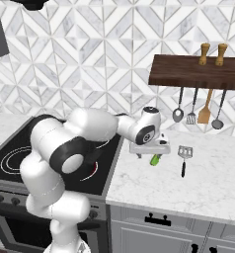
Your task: Put the mushroom and lemon wedge in the pot. Retrieve the spatula and lightly stir the vegetables in the pot.
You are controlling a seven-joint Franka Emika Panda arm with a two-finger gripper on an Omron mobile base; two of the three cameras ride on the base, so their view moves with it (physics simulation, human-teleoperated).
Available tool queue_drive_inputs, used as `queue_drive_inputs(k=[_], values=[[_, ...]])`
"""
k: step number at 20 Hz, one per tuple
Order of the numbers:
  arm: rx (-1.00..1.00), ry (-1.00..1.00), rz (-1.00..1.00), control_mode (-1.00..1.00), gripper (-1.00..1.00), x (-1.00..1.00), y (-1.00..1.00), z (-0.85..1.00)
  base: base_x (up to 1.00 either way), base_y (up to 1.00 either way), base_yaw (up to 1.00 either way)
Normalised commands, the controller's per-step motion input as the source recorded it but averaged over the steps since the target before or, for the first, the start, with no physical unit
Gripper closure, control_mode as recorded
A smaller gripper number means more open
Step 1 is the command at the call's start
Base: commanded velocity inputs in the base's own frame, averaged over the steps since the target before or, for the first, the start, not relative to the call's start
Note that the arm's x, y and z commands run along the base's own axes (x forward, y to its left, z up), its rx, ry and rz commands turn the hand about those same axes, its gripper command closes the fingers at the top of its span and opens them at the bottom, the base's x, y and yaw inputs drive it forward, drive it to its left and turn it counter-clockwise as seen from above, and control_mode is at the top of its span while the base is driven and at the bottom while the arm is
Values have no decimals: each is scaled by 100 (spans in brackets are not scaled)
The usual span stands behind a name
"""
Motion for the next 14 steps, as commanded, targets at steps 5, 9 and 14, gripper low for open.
queue_drive_inputs(k=[5,9,14], values=[[0,1,0,-100,-100,14,-2,-29,0,0,0],[0,0,0,-100,-100,13,0,-34,0,0,0],[0,0,0,-100,-100,11,0,-33,0,0,0]])
